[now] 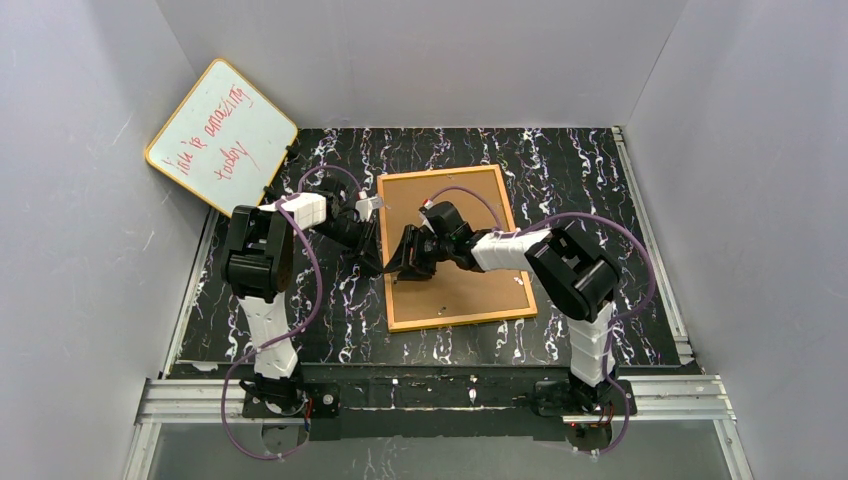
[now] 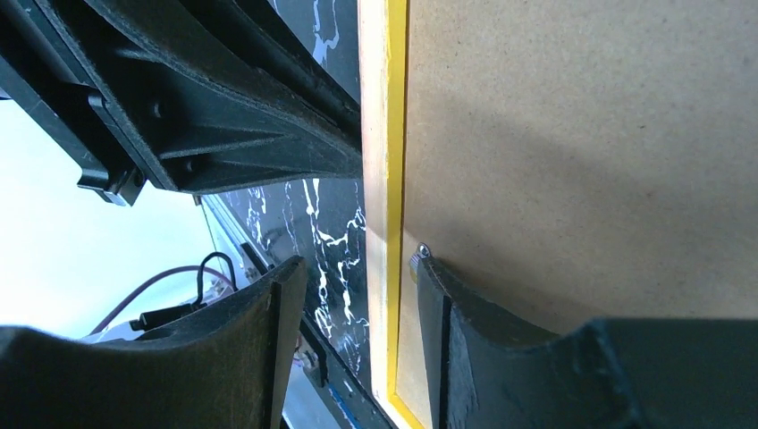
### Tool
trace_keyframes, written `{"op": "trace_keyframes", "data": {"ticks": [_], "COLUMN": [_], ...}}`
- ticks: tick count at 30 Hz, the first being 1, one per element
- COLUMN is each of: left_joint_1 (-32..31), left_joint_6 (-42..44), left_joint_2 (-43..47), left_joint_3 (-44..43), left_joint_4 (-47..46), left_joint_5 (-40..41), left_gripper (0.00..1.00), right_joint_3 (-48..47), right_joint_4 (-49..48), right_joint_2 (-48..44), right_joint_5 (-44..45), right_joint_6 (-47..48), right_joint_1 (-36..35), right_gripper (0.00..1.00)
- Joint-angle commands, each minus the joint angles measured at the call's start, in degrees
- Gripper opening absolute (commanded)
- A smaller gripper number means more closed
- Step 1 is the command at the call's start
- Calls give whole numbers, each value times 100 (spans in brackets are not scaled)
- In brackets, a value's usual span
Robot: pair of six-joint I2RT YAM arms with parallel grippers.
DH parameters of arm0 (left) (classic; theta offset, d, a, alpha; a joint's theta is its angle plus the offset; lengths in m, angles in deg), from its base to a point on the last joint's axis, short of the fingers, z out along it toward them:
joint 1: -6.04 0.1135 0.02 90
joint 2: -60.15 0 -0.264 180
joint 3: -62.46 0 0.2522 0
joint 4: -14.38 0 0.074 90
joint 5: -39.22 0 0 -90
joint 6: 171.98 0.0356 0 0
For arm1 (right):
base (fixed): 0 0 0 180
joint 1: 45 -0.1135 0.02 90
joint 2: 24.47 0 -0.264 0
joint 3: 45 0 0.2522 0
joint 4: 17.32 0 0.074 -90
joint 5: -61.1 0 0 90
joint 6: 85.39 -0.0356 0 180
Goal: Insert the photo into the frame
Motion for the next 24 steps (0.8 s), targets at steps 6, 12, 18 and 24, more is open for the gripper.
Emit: {"op": "trace_keyframes", "data": {"ticks": [6,12,18,24], "left_joint_1": [-99,-176,-241,-249], "left_joint_6": [90,57,55,126], "left_joint_2": [-148,-170,-187,-99], "left_joint_3": [165,175,178,223], "left_joint_4": [-24,-81,-106,-60], "left_joint_5": [217,210,199,188], "left_gripper": [12,11,10,10], "right_joint_3": [-116,26,19,484], "right_joint_4": [-322,-596,-559,-100], "right_joint_2": [202,145,156,-515], "right_joint_5": [38,152,168,759], "right_joint_6": [-402,-694,-801,-787], "right_joint_1": [-168,-273,-288,-332], "right_gripper": [57,57,57,57]}}
